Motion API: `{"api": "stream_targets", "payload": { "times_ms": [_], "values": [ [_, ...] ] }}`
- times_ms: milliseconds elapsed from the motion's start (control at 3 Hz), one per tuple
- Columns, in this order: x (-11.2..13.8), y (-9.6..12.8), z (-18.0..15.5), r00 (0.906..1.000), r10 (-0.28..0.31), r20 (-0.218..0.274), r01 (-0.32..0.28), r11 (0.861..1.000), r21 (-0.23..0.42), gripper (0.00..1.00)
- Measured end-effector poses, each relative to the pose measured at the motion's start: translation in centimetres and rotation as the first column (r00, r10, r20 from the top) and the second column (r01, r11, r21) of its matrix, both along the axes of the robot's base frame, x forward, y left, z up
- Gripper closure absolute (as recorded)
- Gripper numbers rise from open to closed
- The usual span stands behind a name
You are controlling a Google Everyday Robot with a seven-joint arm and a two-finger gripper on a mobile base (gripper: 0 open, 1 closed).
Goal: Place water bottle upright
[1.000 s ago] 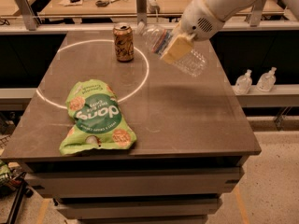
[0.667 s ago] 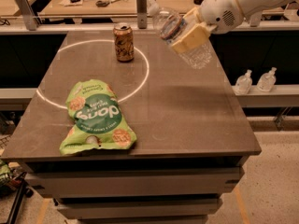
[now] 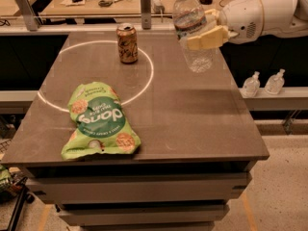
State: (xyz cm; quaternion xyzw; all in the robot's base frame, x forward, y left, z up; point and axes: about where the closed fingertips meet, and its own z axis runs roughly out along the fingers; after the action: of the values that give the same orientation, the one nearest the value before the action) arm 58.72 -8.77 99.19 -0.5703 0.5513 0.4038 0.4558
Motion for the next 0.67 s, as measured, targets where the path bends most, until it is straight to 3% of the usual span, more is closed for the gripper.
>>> {"api": "stream_targets", "payload": {
  "times_ms": [333, 667],
  "values": [
    [0.11, -0.23, -1.91, 0.9995, -0.017, -0.028, 0.020, 0.996, 0.092, 1.00],
    [0.11, -0.22, -1.91, 0.9995, -0.017, -0.028, 0.020, 0.996, 0.092, 1.00]
  ]
}}
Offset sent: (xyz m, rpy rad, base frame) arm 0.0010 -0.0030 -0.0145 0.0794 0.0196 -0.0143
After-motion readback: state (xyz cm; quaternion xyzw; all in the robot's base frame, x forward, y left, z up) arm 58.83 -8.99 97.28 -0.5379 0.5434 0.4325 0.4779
